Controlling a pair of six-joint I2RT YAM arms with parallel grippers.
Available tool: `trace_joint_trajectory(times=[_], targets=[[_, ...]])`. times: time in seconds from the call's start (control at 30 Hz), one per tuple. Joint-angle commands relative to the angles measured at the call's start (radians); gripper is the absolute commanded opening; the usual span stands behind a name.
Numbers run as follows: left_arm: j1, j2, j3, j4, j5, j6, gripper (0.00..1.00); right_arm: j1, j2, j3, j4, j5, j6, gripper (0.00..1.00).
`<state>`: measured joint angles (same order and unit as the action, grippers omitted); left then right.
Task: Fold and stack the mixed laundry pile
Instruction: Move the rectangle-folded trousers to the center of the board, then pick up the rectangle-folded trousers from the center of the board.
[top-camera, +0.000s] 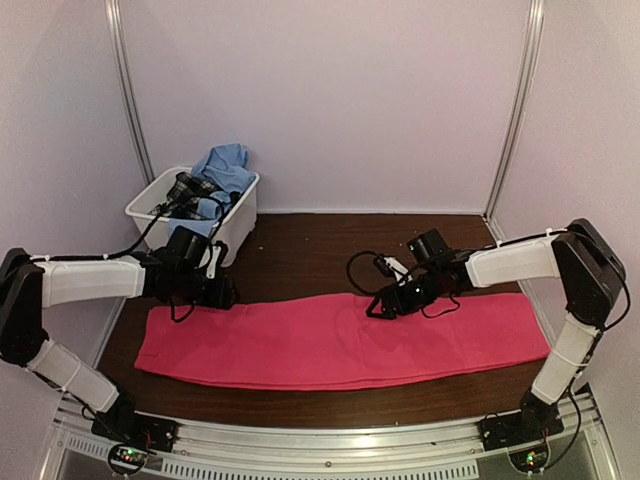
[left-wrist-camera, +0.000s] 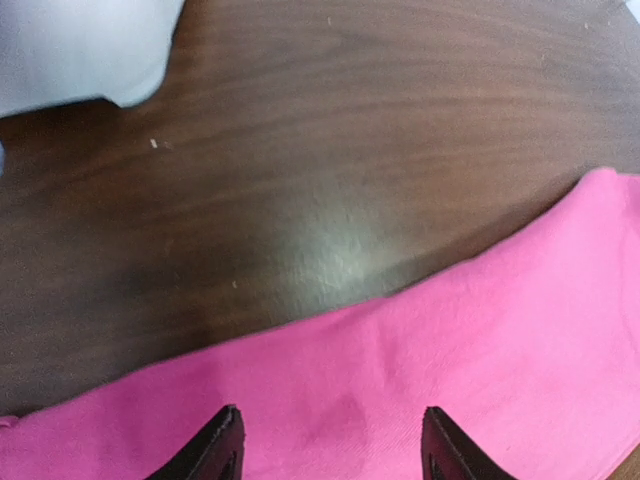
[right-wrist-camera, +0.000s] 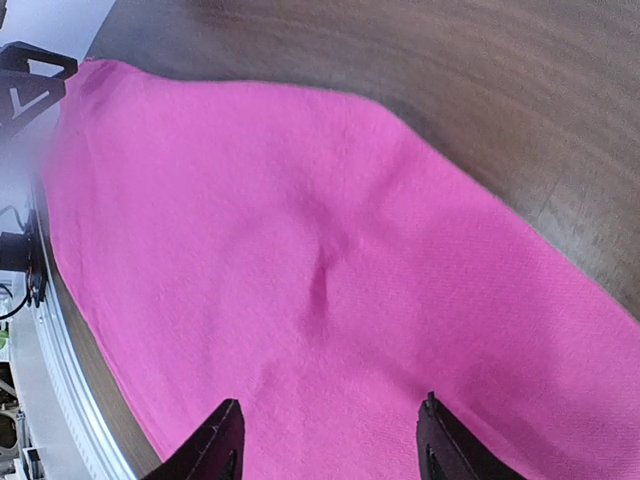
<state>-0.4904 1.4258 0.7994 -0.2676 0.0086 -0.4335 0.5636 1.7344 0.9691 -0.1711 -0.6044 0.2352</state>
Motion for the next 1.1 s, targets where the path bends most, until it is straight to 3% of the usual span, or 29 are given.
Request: trace_joint_trajectory(times=[0.0, 0.13, 0.27, 0.37, 0.47, 0.5, 0.53, 0.63, 0.7, 0.83, 0.93, 1.07], targets=[[-0.014, 0.036, -0.081, -0.013, 0.088, -0.063, 0.6, 0.008, 0.004, -0.063, 0.031, -0.034, 0.036, 0.59], [-0.002, 0.149, -0.052, -0.023, 0.02, -0.104, 0.54, -0.018, 0.077, -0.055, 0.008, 0.028, 0.02, 0.58], [0.111, 0.32, 0.054, -0.005, 0.016, -0.104, 0.49, -0.066, 0.192, 0.028, 0.018, 0.039, 0.033, 0.56], [0.202, 0.428, 0.164, 0.016, 0.032, -0.111, 0.48, -0.074, 0.257, 0.147, 0.011, 0.022, 0.033, 0.56], [0.221, 0.442, 0.268, 0.015, 0.061, -0.091, 0.53, -0.078, 0.252, 0.27, -0.081, 0.039, -0.002, 0.57], [0.217, 0.41, 0.276, 0.013, 0.065, -0.084, 0.56, -0.08, 0.223, 0.282, -0.101, 0.055, -0.019, 0.57], [0.217, 0.276, 0.214, 0.016, 0.069, -0.105, 0.64, -0.079, 0.11, 0.251, -0.121, 0.069, -0.097, 0.58], [0.231, 0.075, 0.083, -0.011, 0.03, -0.188, 0.72, -0.029, -0.018, 0.155, -0.061, 0.082, -0.145, 0.6], [0.253, -0.071, -0.015, -0.03, 0.032, -0.274, 0.74, 0.041, -0.047, 0.136, -0.053, 0.103, -0.176, 0.61], [0.29, -0.3, -0.156, -0.099, 0.057, -0.435, 0.9, 0.183, -0.008, 0.153, -0.073, 0.199, -0.258, 0.61], [0.312, -0.403, -0.206, -0.176, 0.061, -0.522, 0.92, 0.248, 0.06, 0.208, -0.17, 0.286, -0.316, 0.56], [0.325, -0.464, -0.235, -0.291, 0.031, -0.644, 0.87, 0.283, 0.049, 0.158, -0.186, 0.331, -0.333, 0.55]])
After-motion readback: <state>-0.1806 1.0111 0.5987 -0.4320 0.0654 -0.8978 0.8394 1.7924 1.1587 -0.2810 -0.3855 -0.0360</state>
